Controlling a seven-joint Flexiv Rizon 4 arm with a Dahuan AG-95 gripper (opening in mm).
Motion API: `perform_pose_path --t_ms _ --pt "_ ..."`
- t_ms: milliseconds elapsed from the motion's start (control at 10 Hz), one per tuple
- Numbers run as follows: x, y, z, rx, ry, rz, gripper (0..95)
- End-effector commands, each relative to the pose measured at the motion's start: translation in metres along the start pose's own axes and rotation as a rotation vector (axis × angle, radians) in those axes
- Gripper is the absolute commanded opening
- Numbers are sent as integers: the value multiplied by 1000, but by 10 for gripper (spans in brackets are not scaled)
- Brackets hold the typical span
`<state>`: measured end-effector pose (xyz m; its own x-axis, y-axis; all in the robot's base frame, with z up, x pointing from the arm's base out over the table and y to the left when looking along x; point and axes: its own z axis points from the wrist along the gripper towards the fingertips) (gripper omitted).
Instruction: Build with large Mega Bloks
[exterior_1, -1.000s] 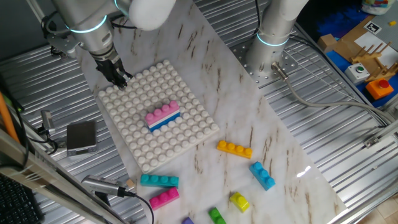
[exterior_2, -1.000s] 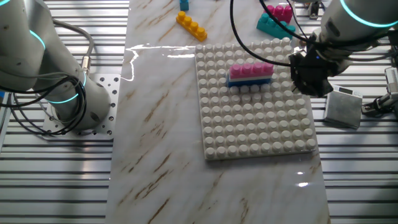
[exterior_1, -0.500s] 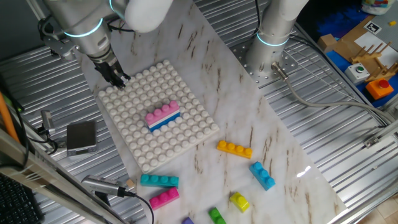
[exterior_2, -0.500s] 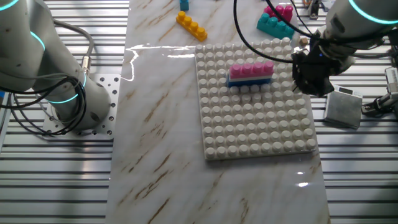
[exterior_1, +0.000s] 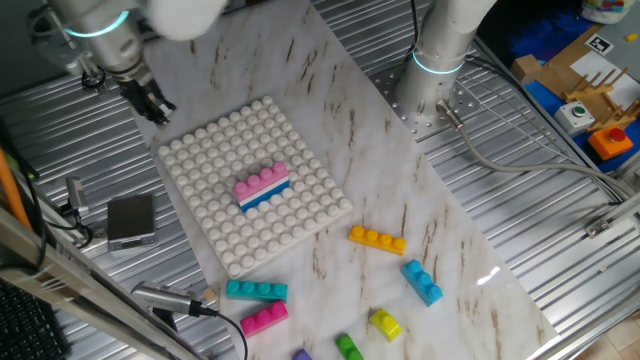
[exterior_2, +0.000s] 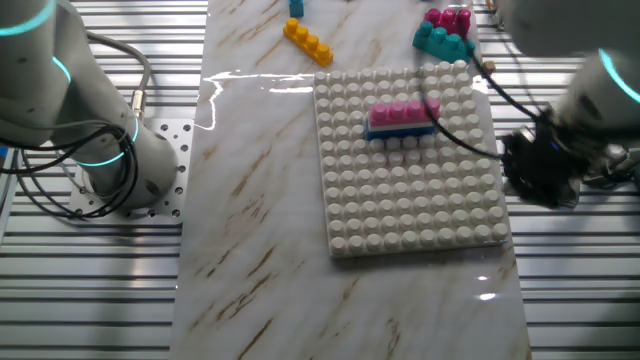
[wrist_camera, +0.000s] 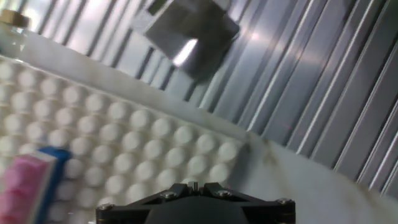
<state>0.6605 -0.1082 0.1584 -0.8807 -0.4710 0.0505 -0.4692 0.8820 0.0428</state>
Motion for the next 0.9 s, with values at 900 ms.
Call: perform_pose_path --t_ms 900 --pt "-11 -24 54 23 -16 -38 0"
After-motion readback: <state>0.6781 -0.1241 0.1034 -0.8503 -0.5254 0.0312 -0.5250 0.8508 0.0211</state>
